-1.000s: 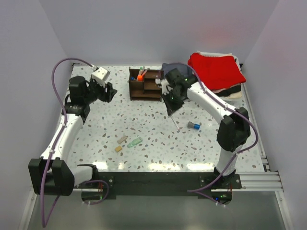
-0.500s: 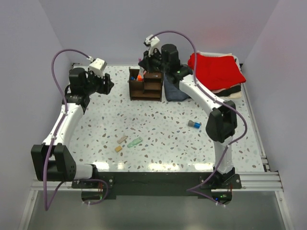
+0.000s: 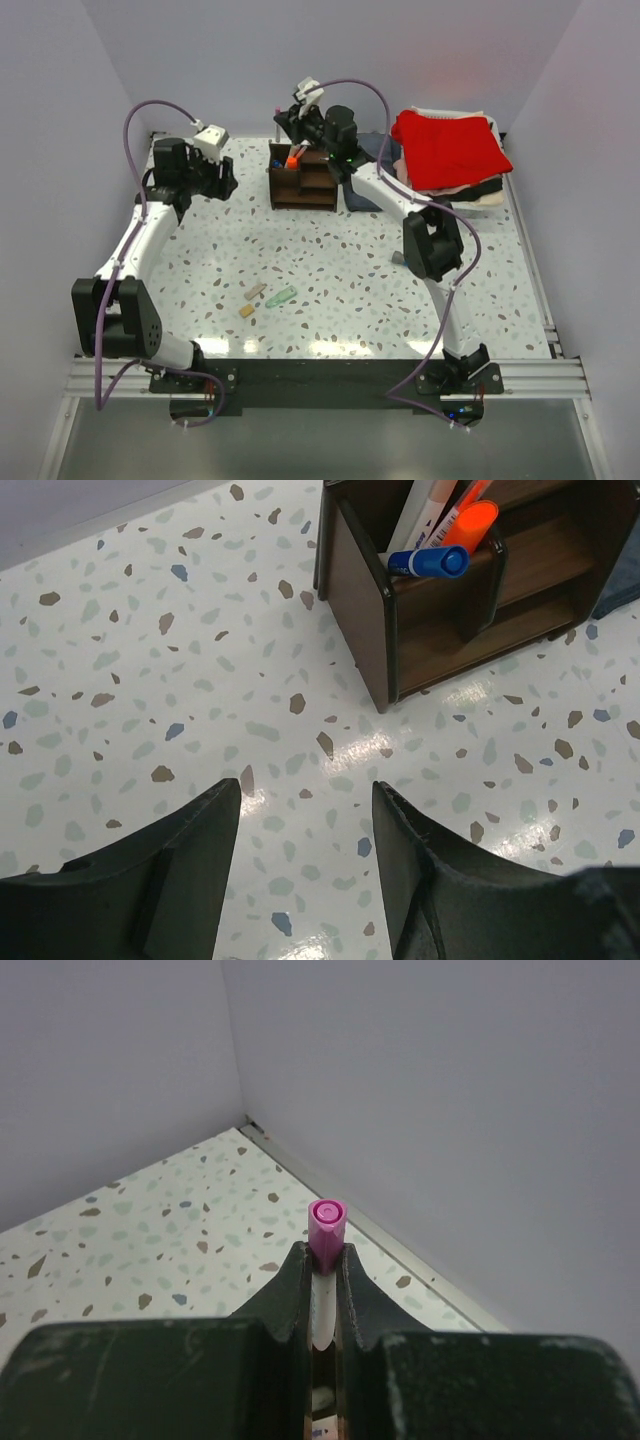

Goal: Sort the stationery into containers
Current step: Place the pen in the storage box.

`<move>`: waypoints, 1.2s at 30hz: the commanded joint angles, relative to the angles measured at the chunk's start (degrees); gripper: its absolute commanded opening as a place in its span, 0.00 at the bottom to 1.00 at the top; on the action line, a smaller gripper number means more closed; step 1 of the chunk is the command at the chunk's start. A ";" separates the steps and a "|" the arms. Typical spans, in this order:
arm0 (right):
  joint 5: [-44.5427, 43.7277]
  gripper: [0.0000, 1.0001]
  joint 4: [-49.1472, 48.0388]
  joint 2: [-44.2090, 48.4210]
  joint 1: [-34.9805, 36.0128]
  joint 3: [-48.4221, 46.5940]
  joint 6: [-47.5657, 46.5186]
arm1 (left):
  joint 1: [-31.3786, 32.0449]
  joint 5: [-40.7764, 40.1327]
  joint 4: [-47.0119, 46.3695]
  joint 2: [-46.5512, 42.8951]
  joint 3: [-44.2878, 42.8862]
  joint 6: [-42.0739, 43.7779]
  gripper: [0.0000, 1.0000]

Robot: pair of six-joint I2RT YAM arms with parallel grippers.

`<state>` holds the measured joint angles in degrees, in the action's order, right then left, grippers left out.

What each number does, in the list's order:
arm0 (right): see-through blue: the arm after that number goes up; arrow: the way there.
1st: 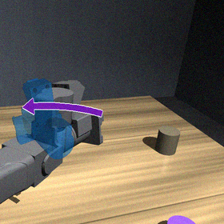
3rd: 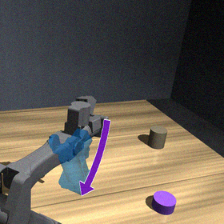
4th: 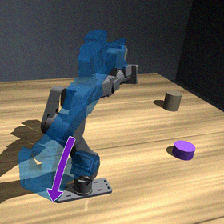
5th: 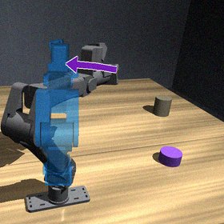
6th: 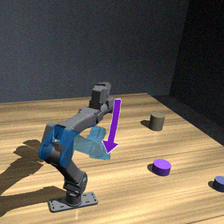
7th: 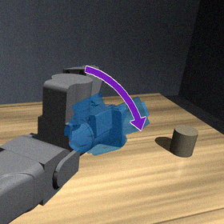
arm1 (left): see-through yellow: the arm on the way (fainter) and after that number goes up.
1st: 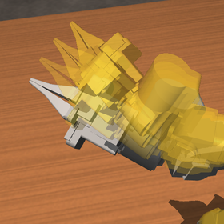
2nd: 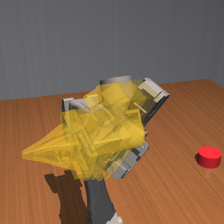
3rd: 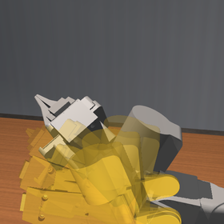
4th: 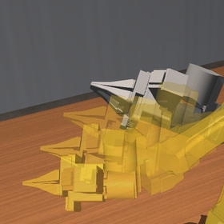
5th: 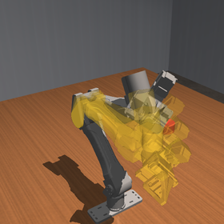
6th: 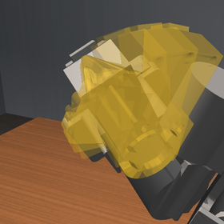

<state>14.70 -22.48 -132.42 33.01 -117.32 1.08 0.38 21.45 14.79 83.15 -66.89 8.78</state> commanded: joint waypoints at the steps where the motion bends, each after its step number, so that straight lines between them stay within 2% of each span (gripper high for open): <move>1: 1.12 0.00 -9.25 -0.82 1.17 -1.26 -4.06 | -0.38 -0.97 -0.20 1.39 -3.94 2.30 0.60; 10: 2.09 0.00 -9.95 0.40 2.23 4.71 -8.90 | -0.38 -1.15 -0.55 1.75 -3.95 2.48 0.60; 18: -0.54 0.00 -11.71 3.66 3.37 11.58 -12.06 | -0.38 0.08 -1.69 1.83 -2.54 1.60 0.60; 24: -3.88 0.00 -10.39 3.48 3.55 12.90 -13.83 | -0.38 1.05 -2.04 2.54 -2.54 1.07 0.60; 30: -5.73 0.00 -14.43 5.15 3.55 14.66 -14.97 | -0.38 2.01 -2.48 2.89 -2.54 0.45 0.60; 36: -6.70 0.00 -7.06 2.61 3.55 10.63 -16.90 | -0.38 2.98 -3.10 3.42 -3.07 -0.25 0.60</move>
<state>9.78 -31.70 -131.98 36.36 -102.98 -13.32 0.38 22.59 14.39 86.26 -68.90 9.61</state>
